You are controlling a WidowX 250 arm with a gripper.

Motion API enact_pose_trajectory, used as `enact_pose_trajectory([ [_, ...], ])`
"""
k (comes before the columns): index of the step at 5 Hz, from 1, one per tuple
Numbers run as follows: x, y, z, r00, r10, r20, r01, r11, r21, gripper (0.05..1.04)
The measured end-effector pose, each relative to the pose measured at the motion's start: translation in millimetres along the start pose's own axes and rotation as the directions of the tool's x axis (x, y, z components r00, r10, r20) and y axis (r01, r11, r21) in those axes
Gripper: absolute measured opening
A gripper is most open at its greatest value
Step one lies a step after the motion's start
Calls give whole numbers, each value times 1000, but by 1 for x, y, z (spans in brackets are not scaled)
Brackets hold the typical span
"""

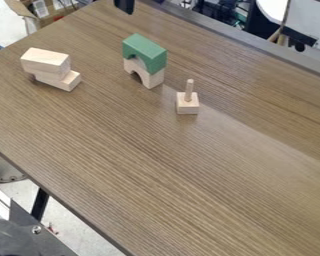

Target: Put the rectangular block on top of the arch

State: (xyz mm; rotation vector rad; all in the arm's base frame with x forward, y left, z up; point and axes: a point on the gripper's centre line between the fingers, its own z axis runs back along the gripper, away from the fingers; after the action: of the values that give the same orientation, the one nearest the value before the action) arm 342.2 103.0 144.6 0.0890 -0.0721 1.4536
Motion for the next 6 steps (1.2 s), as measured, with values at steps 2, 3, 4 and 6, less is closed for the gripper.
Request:
enact_pose_trajectory([
  [2,17,19,-32,995,99,-25,-97,993,65,1000],
  [3,54,44,-34,973,228,-12,-228,973,43,1000],
  [4,70,57,-36,949,315,-27,-314,949,34,1000],
  [6,84,76,-50,904,428,-22,-427,903,47,1000],
])
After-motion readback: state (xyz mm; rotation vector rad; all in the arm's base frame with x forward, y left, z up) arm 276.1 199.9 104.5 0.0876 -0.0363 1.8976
